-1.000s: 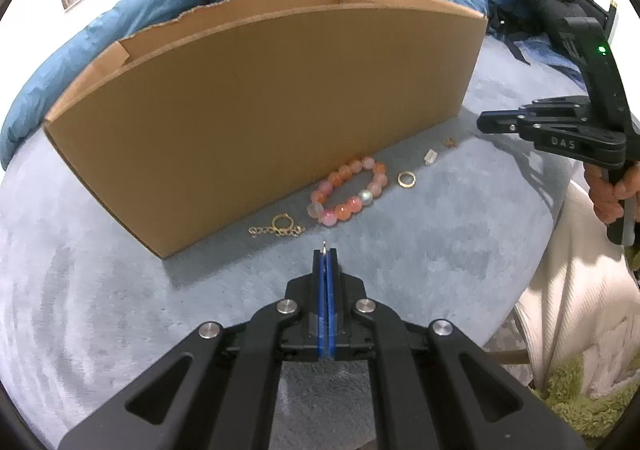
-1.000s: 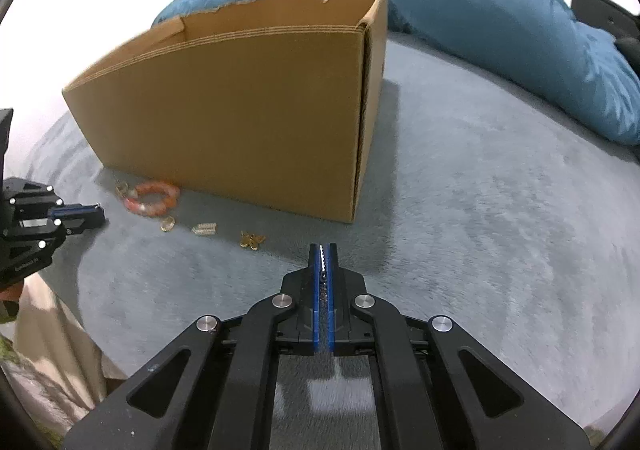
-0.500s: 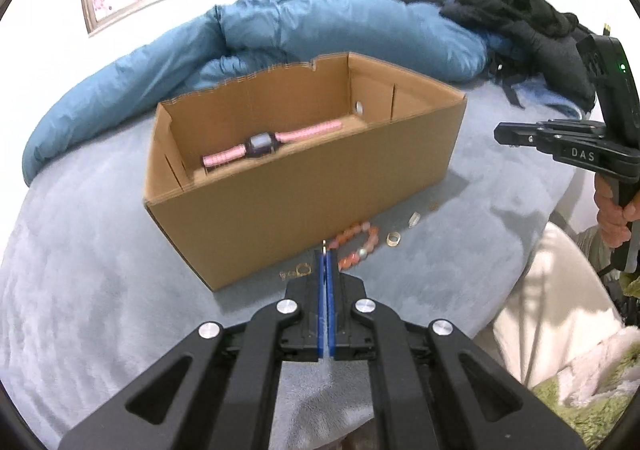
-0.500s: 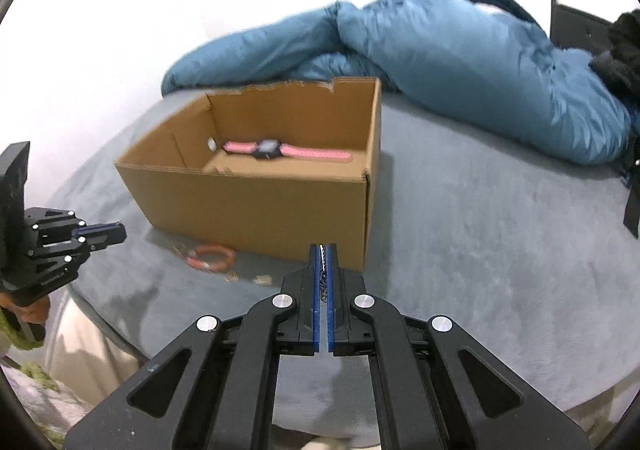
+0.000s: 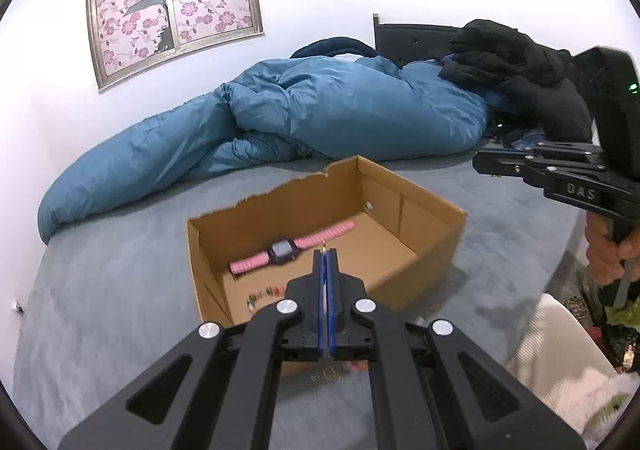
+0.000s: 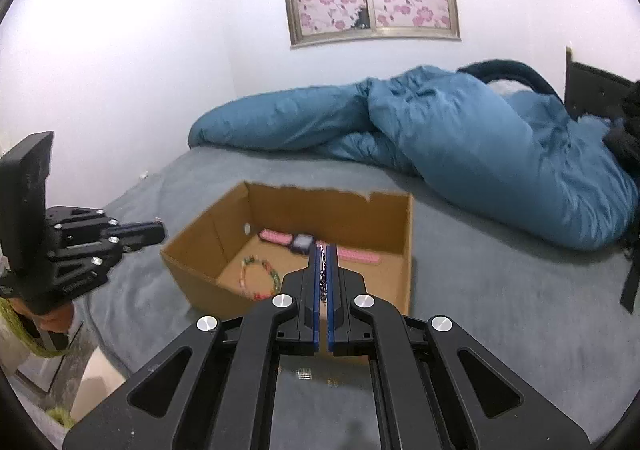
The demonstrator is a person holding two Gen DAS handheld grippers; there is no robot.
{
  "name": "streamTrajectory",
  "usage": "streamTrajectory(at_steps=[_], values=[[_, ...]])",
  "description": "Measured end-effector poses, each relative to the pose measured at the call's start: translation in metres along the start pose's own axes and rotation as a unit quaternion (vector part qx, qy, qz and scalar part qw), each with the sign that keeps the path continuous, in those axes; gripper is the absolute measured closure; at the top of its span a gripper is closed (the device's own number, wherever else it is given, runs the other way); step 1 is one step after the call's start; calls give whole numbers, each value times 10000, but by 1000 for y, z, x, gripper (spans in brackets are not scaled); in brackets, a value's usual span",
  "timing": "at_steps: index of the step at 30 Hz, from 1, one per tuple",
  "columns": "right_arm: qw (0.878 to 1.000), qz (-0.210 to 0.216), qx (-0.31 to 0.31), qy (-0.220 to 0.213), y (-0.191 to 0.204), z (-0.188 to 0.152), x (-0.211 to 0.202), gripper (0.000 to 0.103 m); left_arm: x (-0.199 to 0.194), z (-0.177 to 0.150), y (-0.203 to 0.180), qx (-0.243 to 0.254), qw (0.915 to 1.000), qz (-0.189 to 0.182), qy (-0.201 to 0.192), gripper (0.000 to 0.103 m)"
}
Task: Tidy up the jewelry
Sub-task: 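Carry both charms into the box and open both tools to release them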
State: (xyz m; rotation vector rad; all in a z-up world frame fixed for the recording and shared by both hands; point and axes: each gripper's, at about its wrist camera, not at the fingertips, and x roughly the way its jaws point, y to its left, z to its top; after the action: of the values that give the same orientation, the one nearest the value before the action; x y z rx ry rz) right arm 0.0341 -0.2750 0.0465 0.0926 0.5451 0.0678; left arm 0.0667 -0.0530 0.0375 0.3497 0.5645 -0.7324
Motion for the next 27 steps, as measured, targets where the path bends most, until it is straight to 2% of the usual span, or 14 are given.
streamTrajectory(at_steps=[6, 12, 18, 22, 27], values=[[9998, -24, 203, 56, -5, 18, 42, 102, 54, 29, 7, 19, 9995, -81, 311, 102], [9969, -121, 432, 644, -13, 19, 96, 102, 119, 42, 16, -130, 9951, -52, 983, 102], [9914, -271, 509, 1176, -16, 9, 135, 102, 169, 41, 18, -234, 9848, 100, 1719, 102], [9889, -317, 540, 1350, -16, 4, 145, 101, 188, 35, 22, -353, 9775, 154, 2074, 102], [9855, -432, 587, 1534, -18, -3, 154, 98, 195, 28, 21, -376, 9739, 190, 2230, 101]])
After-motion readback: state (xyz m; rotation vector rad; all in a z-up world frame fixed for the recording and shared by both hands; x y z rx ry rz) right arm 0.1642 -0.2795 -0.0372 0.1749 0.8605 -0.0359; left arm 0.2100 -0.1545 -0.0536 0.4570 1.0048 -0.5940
